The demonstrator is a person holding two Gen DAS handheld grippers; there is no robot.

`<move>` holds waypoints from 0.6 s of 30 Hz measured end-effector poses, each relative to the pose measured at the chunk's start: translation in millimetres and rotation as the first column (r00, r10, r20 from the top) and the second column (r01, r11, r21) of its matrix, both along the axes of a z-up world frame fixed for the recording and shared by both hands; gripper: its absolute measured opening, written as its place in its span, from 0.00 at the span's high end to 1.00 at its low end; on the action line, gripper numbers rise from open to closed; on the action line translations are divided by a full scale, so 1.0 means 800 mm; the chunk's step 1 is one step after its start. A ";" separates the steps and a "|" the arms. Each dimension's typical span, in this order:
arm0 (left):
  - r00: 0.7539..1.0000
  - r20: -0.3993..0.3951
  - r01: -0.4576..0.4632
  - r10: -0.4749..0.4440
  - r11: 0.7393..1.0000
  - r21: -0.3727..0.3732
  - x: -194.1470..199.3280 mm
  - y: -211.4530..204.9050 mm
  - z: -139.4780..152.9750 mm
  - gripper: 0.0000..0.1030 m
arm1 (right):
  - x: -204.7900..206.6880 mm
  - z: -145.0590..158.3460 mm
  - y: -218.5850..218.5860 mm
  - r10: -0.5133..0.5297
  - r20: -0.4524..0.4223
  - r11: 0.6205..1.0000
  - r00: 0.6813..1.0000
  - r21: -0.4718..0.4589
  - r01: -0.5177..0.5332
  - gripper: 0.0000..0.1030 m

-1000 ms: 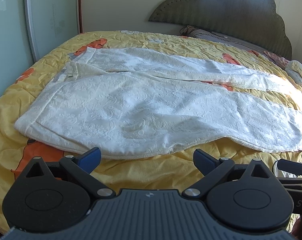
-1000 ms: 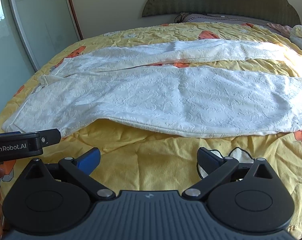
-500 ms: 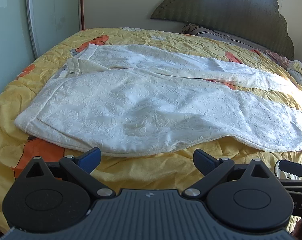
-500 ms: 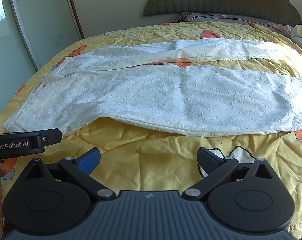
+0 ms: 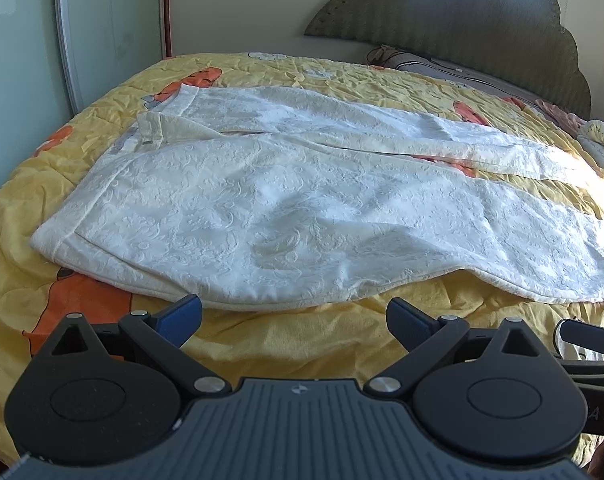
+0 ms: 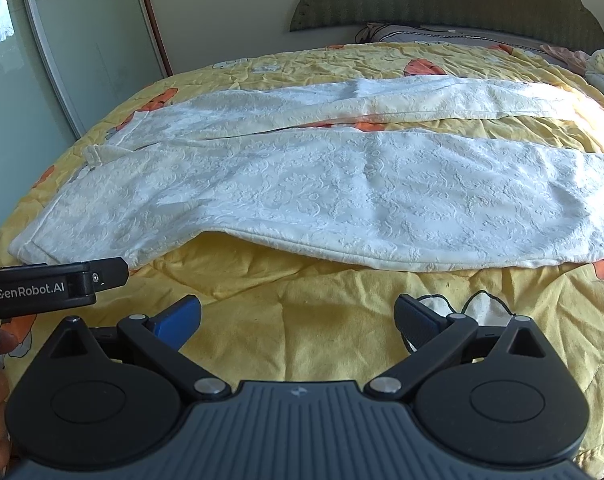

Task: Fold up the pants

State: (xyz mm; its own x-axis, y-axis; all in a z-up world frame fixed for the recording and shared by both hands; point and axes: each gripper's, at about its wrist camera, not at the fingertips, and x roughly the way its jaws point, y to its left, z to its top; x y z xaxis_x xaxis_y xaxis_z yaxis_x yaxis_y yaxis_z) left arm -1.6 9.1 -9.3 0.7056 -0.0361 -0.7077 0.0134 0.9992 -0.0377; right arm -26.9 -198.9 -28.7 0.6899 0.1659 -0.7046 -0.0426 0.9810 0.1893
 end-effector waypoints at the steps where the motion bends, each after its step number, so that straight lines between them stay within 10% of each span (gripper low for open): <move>1: 1.000 0.000 0.000 0.000 1.000 0.001 0.000 0.000 0.000 0.03 | 0.000 0.000 0.000 0.000 0.000 1.000 1.000 0.000 0.000 0.00; 18: 1.000 0.000 0.003 -0.003 1.000 0.010 0.001 0.001 0.000 0.03 | 0.001 0.000 0.000 0.010 -0.001 1.000 1.000 0.012 -0.010 0.00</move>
State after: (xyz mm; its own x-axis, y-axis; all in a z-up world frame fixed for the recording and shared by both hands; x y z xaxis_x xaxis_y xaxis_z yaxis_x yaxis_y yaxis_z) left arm -1.1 10.2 -9.7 0.7056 -0.0313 -0.7079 0.0163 0.9995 -0.0279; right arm -26.2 -199.1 -29.0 0.6878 0.1811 -0.7029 -0.0519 0.9782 0.2013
